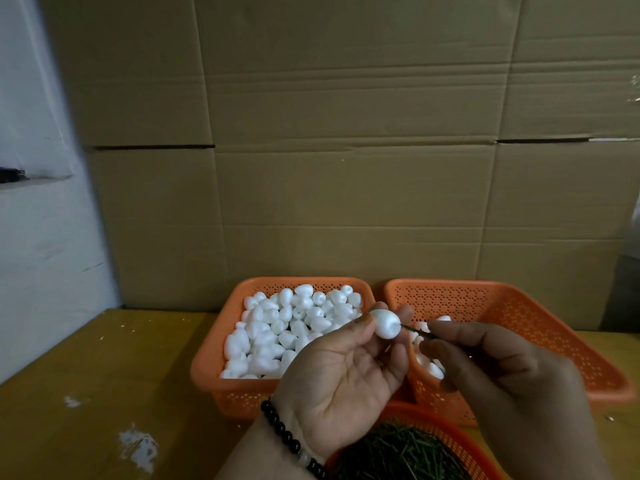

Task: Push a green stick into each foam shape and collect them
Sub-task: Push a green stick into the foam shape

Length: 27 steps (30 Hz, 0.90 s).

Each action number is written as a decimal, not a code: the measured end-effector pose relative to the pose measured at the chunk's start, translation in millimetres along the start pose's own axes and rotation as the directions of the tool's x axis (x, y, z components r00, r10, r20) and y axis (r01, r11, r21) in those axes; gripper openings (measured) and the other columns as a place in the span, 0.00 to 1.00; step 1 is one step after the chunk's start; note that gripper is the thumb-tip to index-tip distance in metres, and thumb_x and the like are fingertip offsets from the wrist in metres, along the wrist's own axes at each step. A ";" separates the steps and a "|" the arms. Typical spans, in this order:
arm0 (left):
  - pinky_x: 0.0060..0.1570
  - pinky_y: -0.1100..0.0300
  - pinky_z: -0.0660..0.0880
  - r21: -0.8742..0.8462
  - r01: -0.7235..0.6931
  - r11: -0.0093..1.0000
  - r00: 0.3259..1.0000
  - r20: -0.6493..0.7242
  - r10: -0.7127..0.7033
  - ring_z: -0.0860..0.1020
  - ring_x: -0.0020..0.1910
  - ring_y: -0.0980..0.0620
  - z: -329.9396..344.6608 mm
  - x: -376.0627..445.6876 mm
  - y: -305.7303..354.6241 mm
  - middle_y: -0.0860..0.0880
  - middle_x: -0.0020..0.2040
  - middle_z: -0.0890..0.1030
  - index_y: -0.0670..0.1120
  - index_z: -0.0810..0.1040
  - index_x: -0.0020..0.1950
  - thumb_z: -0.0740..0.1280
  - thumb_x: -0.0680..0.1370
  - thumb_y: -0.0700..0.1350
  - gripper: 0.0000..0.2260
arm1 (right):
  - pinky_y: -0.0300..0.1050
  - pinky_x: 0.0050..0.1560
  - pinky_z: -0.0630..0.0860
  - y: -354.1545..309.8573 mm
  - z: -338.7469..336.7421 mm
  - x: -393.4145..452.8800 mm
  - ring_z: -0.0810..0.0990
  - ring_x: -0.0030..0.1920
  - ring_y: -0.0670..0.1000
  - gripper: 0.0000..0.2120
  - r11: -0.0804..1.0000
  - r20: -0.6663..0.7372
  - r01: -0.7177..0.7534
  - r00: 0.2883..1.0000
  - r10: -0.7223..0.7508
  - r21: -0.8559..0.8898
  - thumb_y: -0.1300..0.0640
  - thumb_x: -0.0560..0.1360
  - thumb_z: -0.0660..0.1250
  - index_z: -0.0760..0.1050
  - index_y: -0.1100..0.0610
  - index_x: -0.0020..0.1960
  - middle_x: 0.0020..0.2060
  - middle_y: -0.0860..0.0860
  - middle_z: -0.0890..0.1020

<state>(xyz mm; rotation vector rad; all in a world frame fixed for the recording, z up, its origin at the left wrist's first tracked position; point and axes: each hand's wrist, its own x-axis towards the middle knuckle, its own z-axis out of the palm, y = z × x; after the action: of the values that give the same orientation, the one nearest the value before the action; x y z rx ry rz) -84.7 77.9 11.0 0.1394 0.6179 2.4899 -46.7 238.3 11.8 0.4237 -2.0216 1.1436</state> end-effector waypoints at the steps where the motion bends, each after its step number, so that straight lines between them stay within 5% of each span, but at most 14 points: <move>1: 0.40 0.56 0.81 -0.006 -0.008 1.000 1.000 -0.002 0.008 0.81 0.41 0.44 -0.1 0.1 -1.1 0.37 0.55 0.81 0.37 0.76 0.60 0.66 0.71 0.34 0.17 | 0.30 0.32 0.75 -0.5 0.6 -0.3 0.80 0.29 0.38 0.10 0.996 -0.009 0.043 0.999 -0.044 -0.084 0.54 0.64 0.72 0.81 0.41 0.43 0.29 0.39 0.82; 7: 0.41 0.51 0.81 -0.009 -0.067 0.998 0.998 -0.020 0.067 0.83 0.41 0.44 0.9 0.6 -5.2 0.37 0.49 0.82 0.33 0.80 0.53 0.66 0.71 0.31 0.12 | 0.42 0.36 0.76 6.0 4.9 -3.7 0.82 0.33 0.41 0.05 0.975 -0.044 0.093 0.994 -0.104 -0.200 0.53 0.65 0.71 0.82 0.51 0.40 0.35 0.40 0.82; 27: 0.40 0.55 0.81 0.200 -0.162 0.966 0.987 0.040 0.157 0.84 0.43 0.45 1.8 0.6 -11.6 0.36 0.49 0.82 0.37 0.84 0.46 0.66 0.70 0.30 0.10 | 0.30 0.36 0.73 8.9 5.2 -1.3 0.79 0.38 0.39 0.09 0.959 -0.008 0.191 0.980 -0.197 -0.208 0.55 0.65 0.72 0.76 0.43 0.40 0.35 0.35 0.78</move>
<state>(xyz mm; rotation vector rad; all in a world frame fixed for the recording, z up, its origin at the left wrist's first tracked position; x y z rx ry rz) -79.0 87.5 7.2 0.3068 0.8824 2.5694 -53.5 238.7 4.0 0.4849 -1.9995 0.8076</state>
